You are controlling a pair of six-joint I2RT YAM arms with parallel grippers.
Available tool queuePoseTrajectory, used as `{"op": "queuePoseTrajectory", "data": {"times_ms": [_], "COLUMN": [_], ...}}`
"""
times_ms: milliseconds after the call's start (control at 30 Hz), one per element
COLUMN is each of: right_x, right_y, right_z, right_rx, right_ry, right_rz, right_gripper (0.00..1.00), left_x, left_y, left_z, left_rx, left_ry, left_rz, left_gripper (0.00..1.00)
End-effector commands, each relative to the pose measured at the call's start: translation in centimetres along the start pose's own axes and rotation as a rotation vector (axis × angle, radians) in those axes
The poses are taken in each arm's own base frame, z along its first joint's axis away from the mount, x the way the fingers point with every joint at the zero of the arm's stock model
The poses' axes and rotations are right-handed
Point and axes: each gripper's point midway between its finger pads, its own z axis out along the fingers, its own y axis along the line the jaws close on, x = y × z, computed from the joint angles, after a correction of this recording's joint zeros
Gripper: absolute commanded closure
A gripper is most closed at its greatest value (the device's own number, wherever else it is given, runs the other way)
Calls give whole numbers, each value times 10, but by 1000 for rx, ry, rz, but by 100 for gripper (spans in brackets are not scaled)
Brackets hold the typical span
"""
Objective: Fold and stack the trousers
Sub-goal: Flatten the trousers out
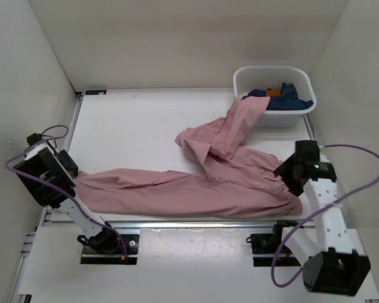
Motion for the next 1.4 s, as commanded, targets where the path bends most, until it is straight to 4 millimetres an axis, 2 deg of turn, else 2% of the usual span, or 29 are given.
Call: {"op": "queuePoseTrajectory", "data": {"times_ms": [0, 33, 100, 133, 167, 233, 267, 333, 367, 467, 600, 700, 733, 867, 967, 1000, 1033, 1067, 1100, 1133, 1167, 1200, 1233, 1267, 1300, 1333, 1367], "right_x": [24, 32, 44, 50, 61, 70, 82, 88, 95, 98, 80, 76, 81, 81, 77, 77, 80, 73, 77, 65, 57, 50, 31, 22, 16, 5, -4], "right_y": [11, 15, 11, 10, 4, 3, -7, -15, -17, -29, -39, -46, -52, -67, -68, -65, -62, -48, -42, -33, -28, -27, -22, -21, -21, -16, -8], "right_z": [22, 27, 41, 42, 48, 53, 57, 61, 61, 60, 46, 29, 24, 11, 14, 17, 22, 27, 31, 28, 26, 26, 20, 18, 18, 14, 15], "right_rx": [60, 66, 106, 109, 120, 95, 107, 110, 105, 118, 133, 126, 140, 172, 166, 151, 150, 90, 75, 51, 43, 62, 67, 78, 99, 93, 76], "right_ry": [81, 102, 153, 175, 201, 210, 240, 262, 297, 301, 229, 190, 203, 148, 116, 117, 144, 133, 180, 159, 142, 137, 80, 57, 51, 27, 7], "right_rz": [-50, -59, -43, -24, -14, 28, 36, 75, 77, 70, 70, 75, 72, 104, 131, 134, 119, 102, 61, 44, 19, -19, -33, -46, -60, -80, -76], "right_gripper": [30, 32, 38, 46, 50, 59, 66, 73, 81, 100, 100, 100, 100, 100, 100, 100, 99, 89, 70, 60, 51, 34, 29, 25, 23, 22, 20], "left_x": [-3, 3, 6, 9, 9, 16, 16, 14, 8, -8, -38, -49, -54, -47, -41, -37, -28, -26, -26, -25, -24, -29, -32, -35, -41, -42, -46], "left_y": [-8, -8, -7, -7, -9, -9, -9, -11, -11, -7, 5, 14, 18, 18, 17, 15, 10, 10, 7, 6, 5, 3, -7, -14, -22, -41, -56], "left_z": [0, 2, 1, 2, 2, 2, 2, -1, -5, -14, -36, -43, -46, -37, -28, -28, -26, -26, -26, -29, -33, -44, -51, -59, -75, -83, -94], "left_rx": [2, 1, 1, 1, 12, 12, 12, 23, 23, -4, -37, -70, -89, -89, -84, -73, -61, -61, -58, -58, -49, -37, -3, 11, 29, 59, 95], "left_ry": [-22, -8, -6, 3, 3, 12, 12, 2, -17, -63, -158, -188, -200, -170, -141, -126, -88, -77, -77, -85, -88, -123, -144, -167, -216, -239, -270], "left_rz": [20, 21, 21, 21, 21, 21, 21, 21, 21, 20, -3, -15, -17, -16, -14, -13, -3, -2, 6, 6, 7, 6, 21, 33, 51, 93, 123], "left_gripper": [23, 33, 43, 49, 65, 84, 86, 86, 86, 86, 86, 86, 86, 86, 86, 80, 71, 58, 51, 45, 34, 30, 26, 24, 20, 12, 10]}}
